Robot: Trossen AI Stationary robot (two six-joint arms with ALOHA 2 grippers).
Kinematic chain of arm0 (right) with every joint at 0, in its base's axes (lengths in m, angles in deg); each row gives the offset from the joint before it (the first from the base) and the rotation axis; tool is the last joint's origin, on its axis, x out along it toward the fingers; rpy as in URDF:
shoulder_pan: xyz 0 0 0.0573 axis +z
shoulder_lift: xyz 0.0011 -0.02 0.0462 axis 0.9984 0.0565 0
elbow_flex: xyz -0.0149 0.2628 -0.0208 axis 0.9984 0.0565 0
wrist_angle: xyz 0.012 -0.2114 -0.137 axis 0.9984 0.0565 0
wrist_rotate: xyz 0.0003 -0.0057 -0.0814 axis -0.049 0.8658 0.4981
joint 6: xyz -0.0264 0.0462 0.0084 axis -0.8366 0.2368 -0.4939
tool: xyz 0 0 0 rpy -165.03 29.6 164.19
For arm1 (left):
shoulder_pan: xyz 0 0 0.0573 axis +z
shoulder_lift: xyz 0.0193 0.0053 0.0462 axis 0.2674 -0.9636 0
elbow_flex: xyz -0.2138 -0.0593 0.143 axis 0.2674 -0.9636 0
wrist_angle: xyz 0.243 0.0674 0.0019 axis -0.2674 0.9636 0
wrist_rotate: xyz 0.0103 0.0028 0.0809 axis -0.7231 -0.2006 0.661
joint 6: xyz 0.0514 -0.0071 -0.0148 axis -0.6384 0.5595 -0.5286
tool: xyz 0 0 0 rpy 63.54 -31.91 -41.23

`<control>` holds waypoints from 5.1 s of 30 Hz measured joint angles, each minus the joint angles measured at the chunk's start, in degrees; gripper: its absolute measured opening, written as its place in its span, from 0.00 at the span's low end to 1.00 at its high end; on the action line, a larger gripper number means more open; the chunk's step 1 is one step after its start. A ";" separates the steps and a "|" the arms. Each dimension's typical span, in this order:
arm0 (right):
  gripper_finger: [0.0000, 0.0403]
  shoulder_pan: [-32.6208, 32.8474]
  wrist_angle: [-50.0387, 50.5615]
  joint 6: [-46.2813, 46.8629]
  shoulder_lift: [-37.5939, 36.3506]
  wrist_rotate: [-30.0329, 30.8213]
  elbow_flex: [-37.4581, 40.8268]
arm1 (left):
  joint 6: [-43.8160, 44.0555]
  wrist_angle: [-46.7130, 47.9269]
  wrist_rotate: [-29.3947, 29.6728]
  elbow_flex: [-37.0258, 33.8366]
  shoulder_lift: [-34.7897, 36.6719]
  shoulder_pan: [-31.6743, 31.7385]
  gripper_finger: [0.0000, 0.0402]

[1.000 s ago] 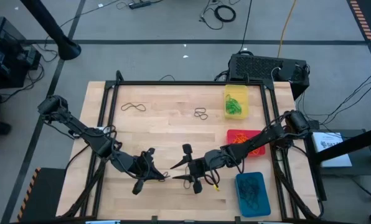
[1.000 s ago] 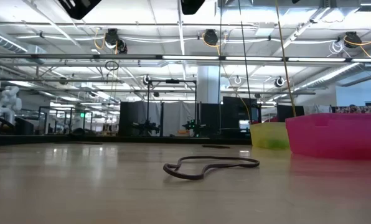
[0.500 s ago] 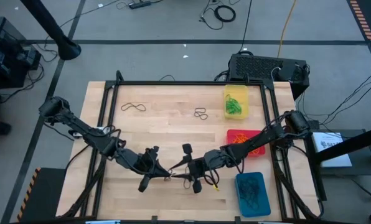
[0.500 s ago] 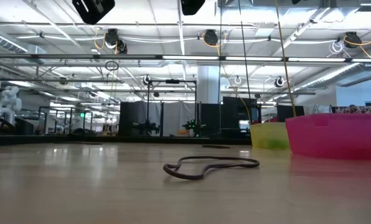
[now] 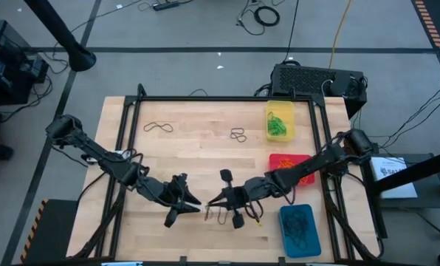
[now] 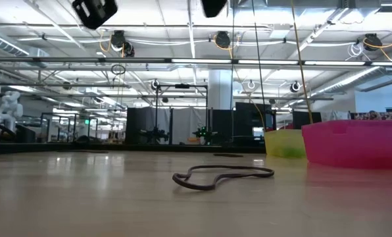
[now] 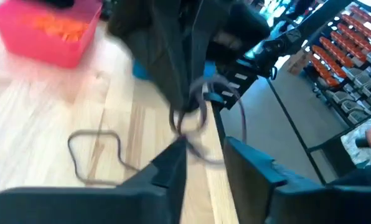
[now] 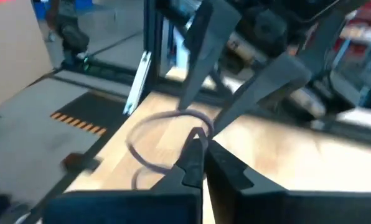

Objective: Sort rubber bands into baskets
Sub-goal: Put the violet rubber band into the blue bin

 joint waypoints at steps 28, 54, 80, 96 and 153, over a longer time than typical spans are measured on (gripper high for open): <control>0.01 30.96 71.49 95.68 -21.92 -19.73 0.00 | 3.50 52.03 2.51 0.00 12.54 20.03 0.46; 0.38 22.95 78.45 77.32 -25.78 6.07 0.02 | 1.09 56.90 -0.52 0.03 7.90 49.46 0.46; 0.38 -20.28 43.82 31.44 -26.43 -1.87 0.01 | -37.36 50.06 2.00 0.02 -15.18 74.64 0.46; 0.38 -40.86 41.00 13.09 -26.43 -19.03 0.00 | -72.92 53.96 2.51 5.31 -20.25 75.11 0.46; 0.38 -41.35 37.61 8.49 -15.79 -25.92 0.02 | -65.22 49.61 -14.23 4.50 -20.81 73.47 0.37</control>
